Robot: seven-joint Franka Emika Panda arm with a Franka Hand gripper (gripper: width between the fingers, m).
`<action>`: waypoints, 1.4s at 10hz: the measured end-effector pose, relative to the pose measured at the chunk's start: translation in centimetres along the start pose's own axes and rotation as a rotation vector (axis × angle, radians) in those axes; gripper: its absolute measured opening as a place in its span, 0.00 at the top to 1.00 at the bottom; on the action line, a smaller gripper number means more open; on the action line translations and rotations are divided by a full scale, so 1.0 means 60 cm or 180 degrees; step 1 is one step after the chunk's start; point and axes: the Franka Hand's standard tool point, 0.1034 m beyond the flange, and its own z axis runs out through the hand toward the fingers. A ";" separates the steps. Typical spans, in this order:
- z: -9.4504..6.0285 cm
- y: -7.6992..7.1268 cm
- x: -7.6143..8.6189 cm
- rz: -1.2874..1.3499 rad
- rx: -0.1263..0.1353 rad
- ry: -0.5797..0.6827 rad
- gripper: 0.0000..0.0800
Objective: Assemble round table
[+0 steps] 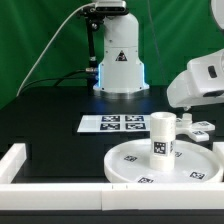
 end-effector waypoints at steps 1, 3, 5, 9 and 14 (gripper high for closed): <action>0.022 0.001 -0.005 0.0059 -0.0091 -0.0089 0.19; 0.044 0.002 -0.003 0.0013 -0.0195 -0.0159 0.19; 0.043 0.004 -0.003 0.0022 -0.0182 -0.0157 0.19; 0.072 0.006 -0.005 0.0275 -0.0206 -0.0363 0.19; 0.080 0.005 -0.004 0.0332 -0.0211 -0.0441 0.19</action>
Offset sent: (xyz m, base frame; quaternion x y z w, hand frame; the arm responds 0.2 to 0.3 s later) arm 0.0000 0.0000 0.0000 0.0000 0.0000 0.0000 1.0000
